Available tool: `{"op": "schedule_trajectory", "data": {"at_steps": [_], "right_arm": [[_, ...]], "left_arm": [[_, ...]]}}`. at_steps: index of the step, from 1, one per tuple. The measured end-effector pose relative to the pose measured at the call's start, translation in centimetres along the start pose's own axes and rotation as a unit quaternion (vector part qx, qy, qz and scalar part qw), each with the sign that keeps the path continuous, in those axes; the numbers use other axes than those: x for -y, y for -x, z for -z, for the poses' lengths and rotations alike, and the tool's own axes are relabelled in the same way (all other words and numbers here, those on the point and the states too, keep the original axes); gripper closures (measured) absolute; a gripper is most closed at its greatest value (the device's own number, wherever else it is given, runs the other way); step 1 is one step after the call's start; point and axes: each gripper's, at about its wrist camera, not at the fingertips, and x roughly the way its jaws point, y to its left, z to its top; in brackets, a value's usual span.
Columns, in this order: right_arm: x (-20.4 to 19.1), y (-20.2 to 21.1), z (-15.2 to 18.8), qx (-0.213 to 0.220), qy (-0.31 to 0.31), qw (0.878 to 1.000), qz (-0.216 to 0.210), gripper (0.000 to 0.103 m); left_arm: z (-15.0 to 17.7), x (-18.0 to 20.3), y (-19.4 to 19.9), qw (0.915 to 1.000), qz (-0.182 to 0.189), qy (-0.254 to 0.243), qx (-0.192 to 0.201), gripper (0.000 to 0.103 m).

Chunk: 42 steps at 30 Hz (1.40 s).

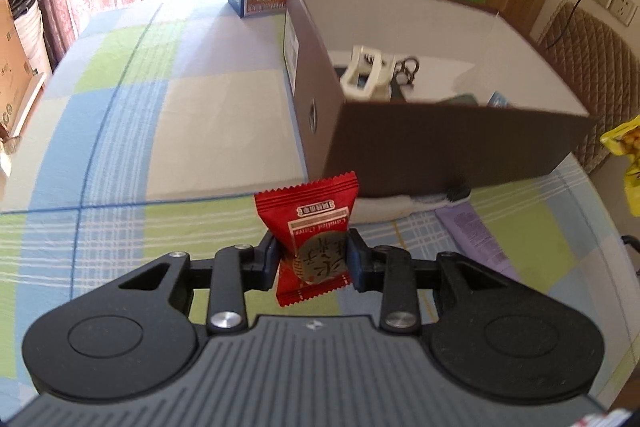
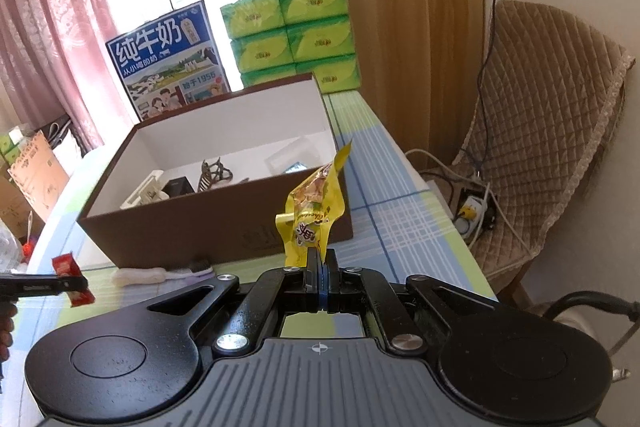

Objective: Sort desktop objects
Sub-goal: 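Carry red packet with left gripper while right gripper carries yellow bag over brown box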

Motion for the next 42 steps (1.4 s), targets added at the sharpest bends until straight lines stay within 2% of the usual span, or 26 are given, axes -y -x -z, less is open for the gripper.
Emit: {"op": "schedule_trajectory", "data": {"at_steps": [8,15,25,34,42], "right_arm": [[-0.3,0.1,-1.4,0.017,0.007,1.0,-0.011,0.103],[-0.7,-0.7,-3.4,0.036,0.023,0.999,-0.016,0.103],[-1.9,-4.3,-7.2,0.052,0.042,0.997,-0.029,0.103],[-3.5,-9.5,-10.1,0.039,0.071,0.996,-0.029,0.103],[-4.6,-14.4,-11.4,0.015,0.088,0.996,-0.021,0.103]], "left_arm": [[-2.7,0.7,3.8,0.9982,0.021,-0.015,0.054,0.074],[-5.7,2.4,5.6,0.9938,0.049,-0.042,0.091,0.074],[-10.9,6.7,3.7,0.9863,0.093,-0.073,0.114,0.074],[-15.1,9.7,-0.9,0.9851,0.126,-0.08,0.086,0.074],[-18.0,11.8,-6.1,0.9876,0.128,-0.078,0.048,0.074]]}}
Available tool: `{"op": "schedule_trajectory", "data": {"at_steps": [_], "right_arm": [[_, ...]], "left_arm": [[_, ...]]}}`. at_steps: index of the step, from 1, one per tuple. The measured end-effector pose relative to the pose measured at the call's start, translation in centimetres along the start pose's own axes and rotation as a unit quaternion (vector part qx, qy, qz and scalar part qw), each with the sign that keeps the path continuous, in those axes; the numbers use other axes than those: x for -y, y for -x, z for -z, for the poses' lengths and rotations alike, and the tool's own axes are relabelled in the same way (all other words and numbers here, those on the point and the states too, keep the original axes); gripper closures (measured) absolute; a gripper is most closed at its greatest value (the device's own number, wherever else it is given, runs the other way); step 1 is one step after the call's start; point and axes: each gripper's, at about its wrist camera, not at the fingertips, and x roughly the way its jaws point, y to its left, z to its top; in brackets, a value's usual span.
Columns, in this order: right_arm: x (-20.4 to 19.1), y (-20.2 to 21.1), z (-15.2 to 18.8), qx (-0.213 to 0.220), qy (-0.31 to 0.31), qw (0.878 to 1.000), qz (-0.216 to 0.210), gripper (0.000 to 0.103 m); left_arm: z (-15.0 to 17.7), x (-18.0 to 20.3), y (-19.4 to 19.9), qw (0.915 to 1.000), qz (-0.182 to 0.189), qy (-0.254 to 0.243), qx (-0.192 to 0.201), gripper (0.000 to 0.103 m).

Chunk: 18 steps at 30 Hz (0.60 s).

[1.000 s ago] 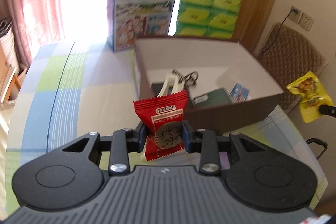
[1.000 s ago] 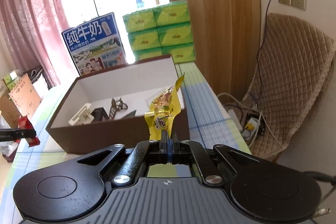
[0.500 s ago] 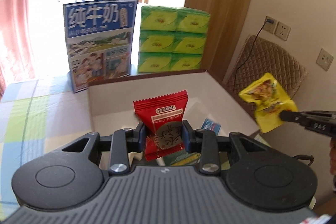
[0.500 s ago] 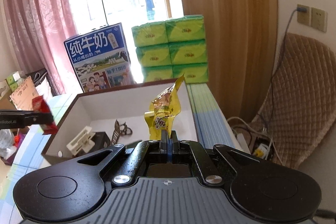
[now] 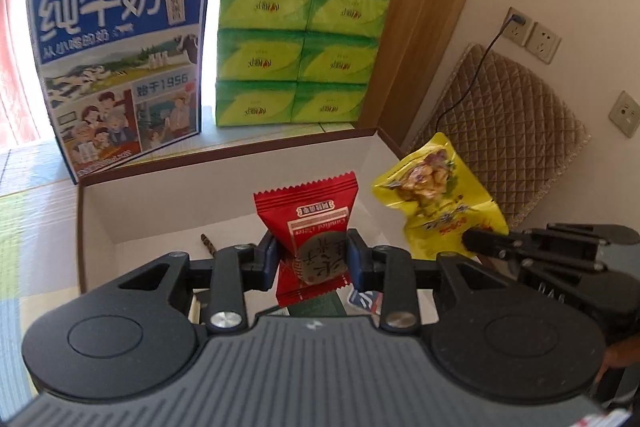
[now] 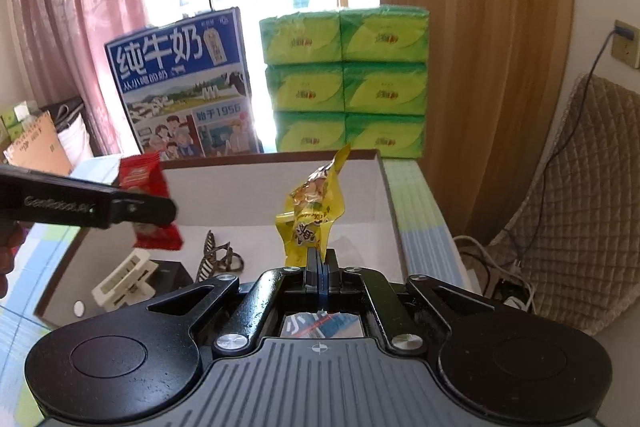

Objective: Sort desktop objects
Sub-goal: 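Carry red packet with left gripper while right gripper carries yellow bag over brown box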

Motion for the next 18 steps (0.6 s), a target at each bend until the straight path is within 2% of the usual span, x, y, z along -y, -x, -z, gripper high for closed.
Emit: {"op": "schedule_trajectory", "data": {"at_steps": [18], "right_arm": [[0.1,-9.3,-1.7,-0.07,-0.014,0.997,0.006,0.103]], "left_arm": [[-2.4,-1.4,-10.6,0.9958,-0.036,-0.019,-0.083,0.074]]}}
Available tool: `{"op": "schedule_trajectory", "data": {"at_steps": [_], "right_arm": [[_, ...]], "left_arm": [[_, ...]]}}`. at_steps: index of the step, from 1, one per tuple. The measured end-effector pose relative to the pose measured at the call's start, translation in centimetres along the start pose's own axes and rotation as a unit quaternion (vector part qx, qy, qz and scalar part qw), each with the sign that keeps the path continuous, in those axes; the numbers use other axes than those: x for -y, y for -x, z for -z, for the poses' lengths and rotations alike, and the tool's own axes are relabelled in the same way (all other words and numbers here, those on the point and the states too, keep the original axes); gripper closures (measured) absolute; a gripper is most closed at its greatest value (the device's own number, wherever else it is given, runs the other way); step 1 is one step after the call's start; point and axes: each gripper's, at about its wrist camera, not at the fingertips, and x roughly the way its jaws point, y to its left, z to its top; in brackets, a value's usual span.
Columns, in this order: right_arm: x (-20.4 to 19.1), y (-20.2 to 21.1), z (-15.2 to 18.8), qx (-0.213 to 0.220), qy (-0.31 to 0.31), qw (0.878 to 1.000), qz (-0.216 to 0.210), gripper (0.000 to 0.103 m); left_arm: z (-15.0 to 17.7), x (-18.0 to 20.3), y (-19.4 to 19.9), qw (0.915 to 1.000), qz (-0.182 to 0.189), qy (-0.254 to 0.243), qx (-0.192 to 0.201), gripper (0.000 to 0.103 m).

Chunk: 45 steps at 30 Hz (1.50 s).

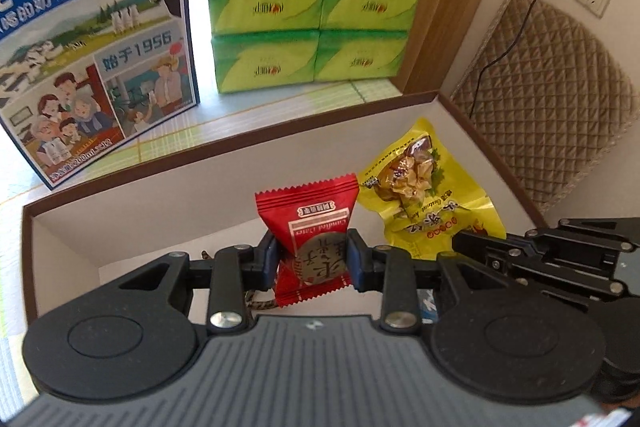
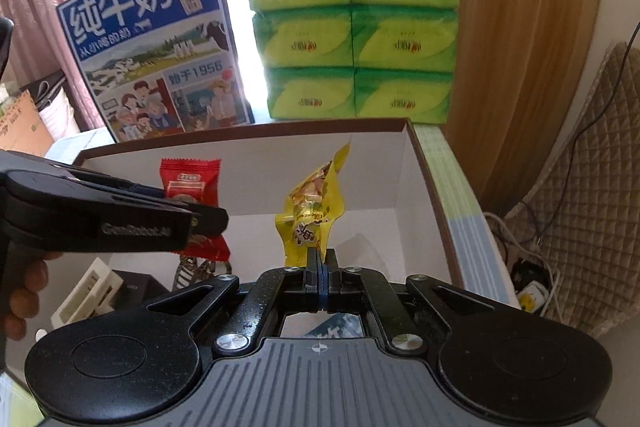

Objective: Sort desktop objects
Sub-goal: 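Carry red packet with left gripper while right gripper carries yellow bag over brown box, then open left gripper dropping red packet while right gripper releases yellow bag into box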

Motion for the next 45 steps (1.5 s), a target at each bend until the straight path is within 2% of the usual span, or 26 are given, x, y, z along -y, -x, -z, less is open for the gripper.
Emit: {"op": "schedule_trajectory", "data": {"at_steps": [8,11,28,29,31,33,35,36,37,40,45], "right_arm": [[0.2,-1.9,-0.6,-0.018,-0.007,1.0,0.001,0.103],[0.2,-2.2,-0.8,-0.022,-0.008,1.0,-0.001,0.103],[-0.4,-4.1,-0.8,-0.041,-0.014,0.999,-0.009,0.103],[-0.4,-4.3,-0.8,-0.043,-0.015,0.999,-0.01,0.103],[-0.7,-4.6,-0.9,-0.048,0.0,0.999,-0.02,0.103],[-1.1,-4.9,-0.7,-0.062,0.022,0.998,-0.025,0.092],[-1.1,-4.6,-0.5,-0.057,0.027,0.998,-0.03,0.037],[-0.9,-3.9,-0.4,-0.037,0.022,0.999,-0.032,0.027],[-0.8,-3.3,-0.4,-0.021,0.02,0.999,-0.034,0.021],[-0.7,-2.2,-0.4,-0.023,0.029,0.999,-0.038,0.018],[-0.6,0.6,0.8,-0.004,0.036,0.999,-0.041,0.004]], "left_arm": [[-0.8,0.1,-3.2,0.9997,-0.003,0.012,-0.021,0.073],[-0.8,-0.1,-3.9,0.9994,-0.003,0.017,-0.029,0.067],[-0.1,-2.5,-2.9,0.9992,-0.027,0.017,-0.026,0.064],[-0.1,-2.7,-2.7,0.9991,-0.027,0.018,-0.025,0.063],[0.0,-2.9,-2.3,0.999,-0.03,0.02,-0.025,0.051],[0.1,-3.1,-1.8,0.9989,-0.035,0.021,-0.022,0.046],[0.2,-3.2,-1.2,0.999,-0.037,0.018,-0.018,0.041],[0.3,-3.3,-0.9,0.9989,-0.039,0.019,-0.017,0.035],[0.4,-3.4,-0.5,0.9988,-0.041,0.021,-0.014,0.03],[0.8,-3.5,0.9,0.999,-0.04,0.023,-0.003,0.024],[2.2,-3.3,3.6,0.9979,-0.061,0.017,0.016,0.012]]}}
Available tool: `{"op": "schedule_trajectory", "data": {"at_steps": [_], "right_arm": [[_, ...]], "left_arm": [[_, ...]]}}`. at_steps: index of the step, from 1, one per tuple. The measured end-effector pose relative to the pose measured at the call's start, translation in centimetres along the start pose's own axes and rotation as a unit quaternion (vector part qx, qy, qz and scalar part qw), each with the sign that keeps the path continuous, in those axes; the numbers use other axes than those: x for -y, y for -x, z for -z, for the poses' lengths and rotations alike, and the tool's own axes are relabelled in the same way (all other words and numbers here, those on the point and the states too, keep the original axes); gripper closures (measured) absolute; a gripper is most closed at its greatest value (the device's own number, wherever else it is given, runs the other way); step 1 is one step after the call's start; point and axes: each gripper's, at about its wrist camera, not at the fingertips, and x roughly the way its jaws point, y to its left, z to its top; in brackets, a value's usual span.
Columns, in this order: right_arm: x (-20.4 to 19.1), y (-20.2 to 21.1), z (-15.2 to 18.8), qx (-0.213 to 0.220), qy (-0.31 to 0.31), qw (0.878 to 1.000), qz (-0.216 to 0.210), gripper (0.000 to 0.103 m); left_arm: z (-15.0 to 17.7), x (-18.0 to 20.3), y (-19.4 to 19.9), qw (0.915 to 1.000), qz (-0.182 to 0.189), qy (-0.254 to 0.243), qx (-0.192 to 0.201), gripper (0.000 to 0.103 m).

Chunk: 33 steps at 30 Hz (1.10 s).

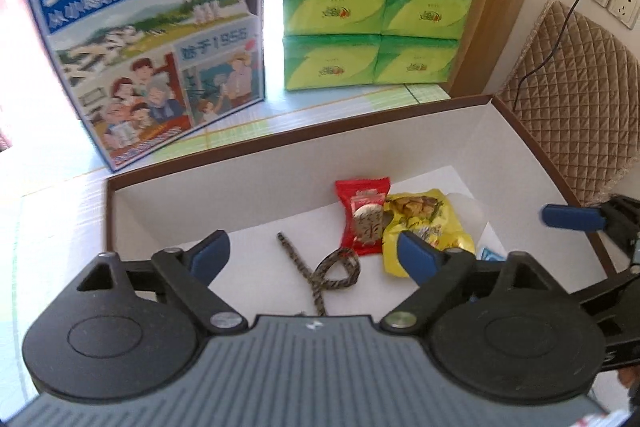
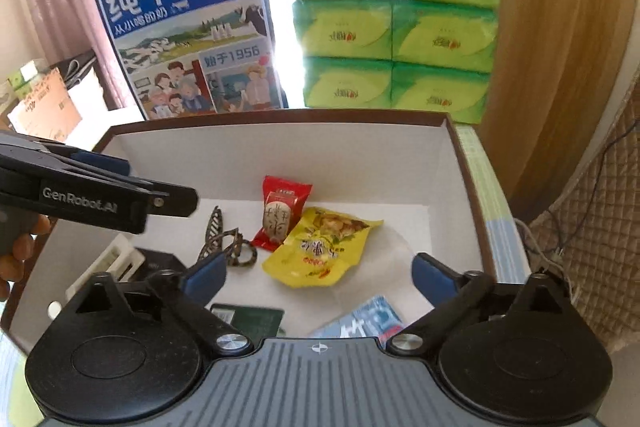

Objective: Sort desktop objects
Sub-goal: 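Open left gripper dropping red packet while right gripper releases yellow bag into box, then withdraw both grippers from the brown box back over the table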

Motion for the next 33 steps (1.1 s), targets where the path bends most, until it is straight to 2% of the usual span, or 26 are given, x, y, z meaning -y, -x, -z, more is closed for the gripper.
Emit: {"op": "schedule_trajectory", "data": {"at_steps": [6,13,17,27,33], "right_arm": [[-0.5,2.9,1.3,0.012,-0.011,1.0,0.01,0.002],[-1.5,6.6,2.8,0.039,-0.026,0.999,0.026,0.002],[-1.8,8.9,3.9,0.053,-0.039,0.998,0.024,0.002],[-3.3,13.7,6.7,0.064,-0.05,0.997,0.005,0.002],[-4.6,15.8,8.7,0.062,-0.031,0.998,0.006,0.002]], "left_arm": [[1.8,-0.1,3.8,0.9991,-0.032,-0.004,0.028,0.008],[4.7,0.0,8.5,0.9975,-0.046,0.011,0.052,0.008],[6.6,-0.2,10.9,0.9968,-0.048,0.035,0.053,0.007],[11.5,0.3,16.9,0.9947,-0.056,0.056,0.065,0.007],[14.7,0.5,19.1,0.9937,-0.076,0.062,0.055,0.007]]}}
